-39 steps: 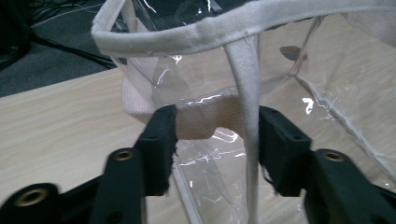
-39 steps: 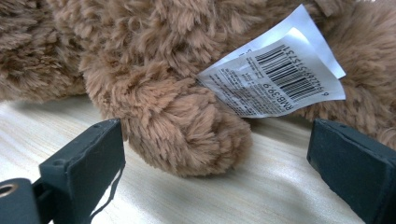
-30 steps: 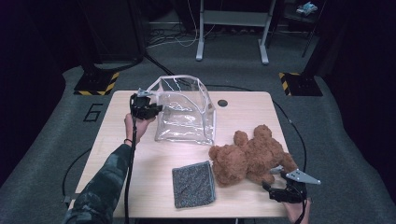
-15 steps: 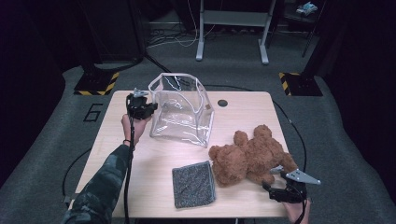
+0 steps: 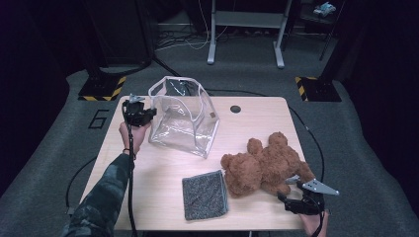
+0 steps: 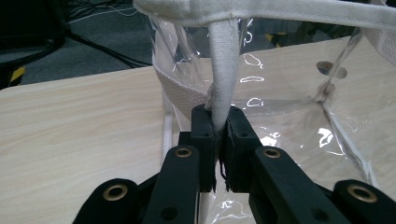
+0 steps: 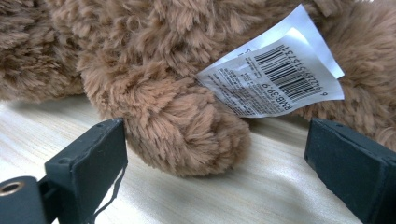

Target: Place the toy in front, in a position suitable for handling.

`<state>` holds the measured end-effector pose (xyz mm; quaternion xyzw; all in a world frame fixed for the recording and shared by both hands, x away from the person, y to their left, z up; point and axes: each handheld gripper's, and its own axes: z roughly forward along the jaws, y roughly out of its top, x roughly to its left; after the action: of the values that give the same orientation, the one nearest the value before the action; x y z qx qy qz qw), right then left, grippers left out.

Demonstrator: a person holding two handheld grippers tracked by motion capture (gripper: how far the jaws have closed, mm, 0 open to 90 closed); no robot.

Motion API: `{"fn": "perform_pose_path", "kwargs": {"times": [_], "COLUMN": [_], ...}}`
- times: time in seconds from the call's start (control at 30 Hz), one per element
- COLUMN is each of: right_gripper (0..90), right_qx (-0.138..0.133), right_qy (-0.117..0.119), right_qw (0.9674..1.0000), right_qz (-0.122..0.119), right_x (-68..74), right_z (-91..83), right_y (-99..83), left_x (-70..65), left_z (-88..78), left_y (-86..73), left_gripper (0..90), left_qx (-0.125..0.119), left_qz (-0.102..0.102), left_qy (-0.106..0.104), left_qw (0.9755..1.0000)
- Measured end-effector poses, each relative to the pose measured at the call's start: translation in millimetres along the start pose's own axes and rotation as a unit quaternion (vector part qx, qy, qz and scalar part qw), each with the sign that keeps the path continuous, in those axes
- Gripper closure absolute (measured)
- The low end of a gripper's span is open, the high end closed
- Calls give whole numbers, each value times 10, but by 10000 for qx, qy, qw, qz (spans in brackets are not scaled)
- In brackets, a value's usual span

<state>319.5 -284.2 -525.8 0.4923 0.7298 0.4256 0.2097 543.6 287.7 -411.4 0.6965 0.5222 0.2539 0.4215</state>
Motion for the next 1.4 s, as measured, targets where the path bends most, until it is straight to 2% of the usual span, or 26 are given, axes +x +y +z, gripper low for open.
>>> {"fn": "perform_pose_path", "kwargs": {"times": [0.13, 0.23, 0.53, 0.9, 1.0, 1.03, 1.1, 1.17, 1.2, 1.27, 1.3, 1.33, 1.37, 1.4], "right_gripper": [50, 50, 49, 49, 49, 49, 49, 49, 49, 49, 49, 49, 49, 49], "right_qx": [-4, -13, -1, 10, 12, 19, 17, 17, 17, 22, 24, 26, 29, 29], "right_qy": [27, 14, -3, 21, 21, 18, 20, 17, 17, 15, 15, 10, 12, 1], "right_qw": [10000, 10000, 10000, 10000, 10000, 10000, 10000, 10000, 10000, 10000, 10000, 10000, 10000, 10000], "right_qz": [6, 35, 1, 76, 65, 72, 72, 65, 62, 70, 71, 69, 70, 62], "right_x": [-2, 3, 0, 8, 7, 8, 8, 7, 8, 8, 8, 8, 8, 6], "right_z": [3, -1, -1, 5, 6, 6, 5, 7, 7, 7, 7, 7, 8, 8], "right_y": [0, -2, 0, 2, 2, 2, 2, 3, 3, 3, 3, 3, 3, 3], "left_x": [68, 117, 222, 444, 480, 497, 511, 510, 505, 492, 458, 458, 406, 406], "left_z": [-29, -62, -131, -297, -324, -348, -383, -449, -480, -510, -588, -588, -660, -660], "left_y": [-11, -39, -84, -157, -169, -167, -155, -124, -91, -55, 27, 27, 126, 126], "left_gripper": [840, 841, 842, 841, 839, 835, 799, 648, 589, 474, 445, 418, 388, 370], "left_qx": [25, -71, -108, -97, -108, -53, -76, -163, -102, -123, -195, -195, -280, -280], "left_qz": [-29, -51, -71, -357, -379, -395, -456, -497, -522, -497, -421, -421, -341, -341], "left_qy": [76, 209, 265, 534, 536, 470, 395, 292, 188, 178, 122, 122, 79, 79], "left_qw": [10000, 9997, 9996, 9979, 9978, 9981, 9982, 9982, 9984, 9985, 9988, 9988, 9990, 9990]}}
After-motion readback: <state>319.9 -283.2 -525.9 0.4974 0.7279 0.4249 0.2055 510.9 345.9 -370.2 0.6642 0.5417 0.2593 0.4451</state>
